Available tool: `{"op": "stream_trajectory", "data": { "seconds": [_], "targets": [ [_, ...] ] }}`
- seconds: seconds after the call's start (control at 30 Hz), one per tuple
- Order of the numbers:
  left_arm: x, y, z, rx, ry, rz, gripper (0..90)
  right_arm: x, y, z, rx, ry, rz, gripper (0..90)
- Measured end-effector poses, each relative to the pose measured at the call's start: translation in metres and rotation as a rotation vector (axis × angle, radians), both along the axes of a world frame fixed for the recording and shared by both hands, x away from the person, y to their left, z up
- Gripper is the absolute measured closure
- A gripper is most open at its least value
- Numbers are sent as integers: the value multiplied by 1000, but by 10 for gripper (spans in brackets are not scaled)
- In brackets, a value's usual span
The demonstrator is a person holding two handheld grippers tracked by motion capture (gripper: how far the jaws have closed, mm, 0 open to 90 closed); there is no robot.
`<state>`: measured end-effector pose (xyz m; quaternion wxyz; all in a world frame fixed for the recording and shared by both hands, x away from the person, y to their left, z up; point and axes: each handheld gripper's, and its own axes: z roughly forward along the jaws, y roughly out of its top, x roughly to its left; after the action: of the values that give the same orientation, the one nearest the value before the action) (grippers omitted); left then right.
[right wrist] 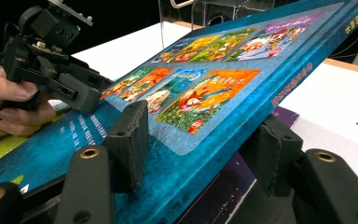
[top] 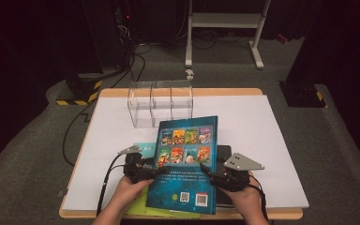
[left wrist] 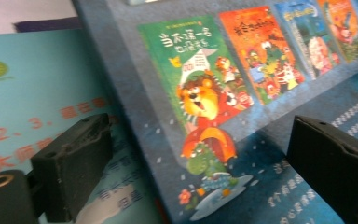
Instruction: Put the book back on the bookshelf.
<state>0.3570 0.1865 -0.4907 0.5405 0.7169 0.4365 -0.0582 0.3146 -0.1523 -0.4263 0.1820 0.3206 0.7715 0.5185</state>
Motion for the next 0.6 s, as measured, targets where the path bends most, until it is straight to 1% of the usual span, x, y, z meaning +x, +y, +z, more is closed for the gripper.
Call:
{"op": "stream_trajectory", "data": {
  "seconds": [0.03, 0.07, 0.1, 0.2, 0.23, 0.3, 0.33, 0.37, 0.47, 0.6],
  "targets": [
    [-1, -1, 0, -8, -2, -10, 108, 0, 0, 0, 2, 2, 1, 429],
    [-2, -3, 1, 0, -6, -2, 126, 1, 0, -1, 4, 9, 0, 428],
    [-2, -3, 1, 5, -11, 1, 121, 2, -1, -1, 7, 21, -2, 428],
    [-6, -1, 5, 21, -43, 15, 146, 4, -2, -2, 20, 48, -6, 427],
    [-7, 0, 6, 26, -53, 20, 178, 6, -4, -2, 26, 68, -8, 426],
    [-10, 0, 10, 46, -81, 31, 185, 6, -4, -3, 30, 70, -7, 426],
    [-11, 0, 11, 54, -92, 34, 206, 7, -5, -3, 33, 72, -7, 425],
    [-12, 0, 13, 59, -106, 46, 206, 7, -5, -3, 32, 76, -9, 425],
    [-16, 2, 18, 63, -150, 69, 256, 8, -6, -3, 34, 80, -15, 424],
    [-19, 4, 23, 63, -187, 94, 298, 8, -6, -1, 34, 78, -19, 428]
  ]
}}
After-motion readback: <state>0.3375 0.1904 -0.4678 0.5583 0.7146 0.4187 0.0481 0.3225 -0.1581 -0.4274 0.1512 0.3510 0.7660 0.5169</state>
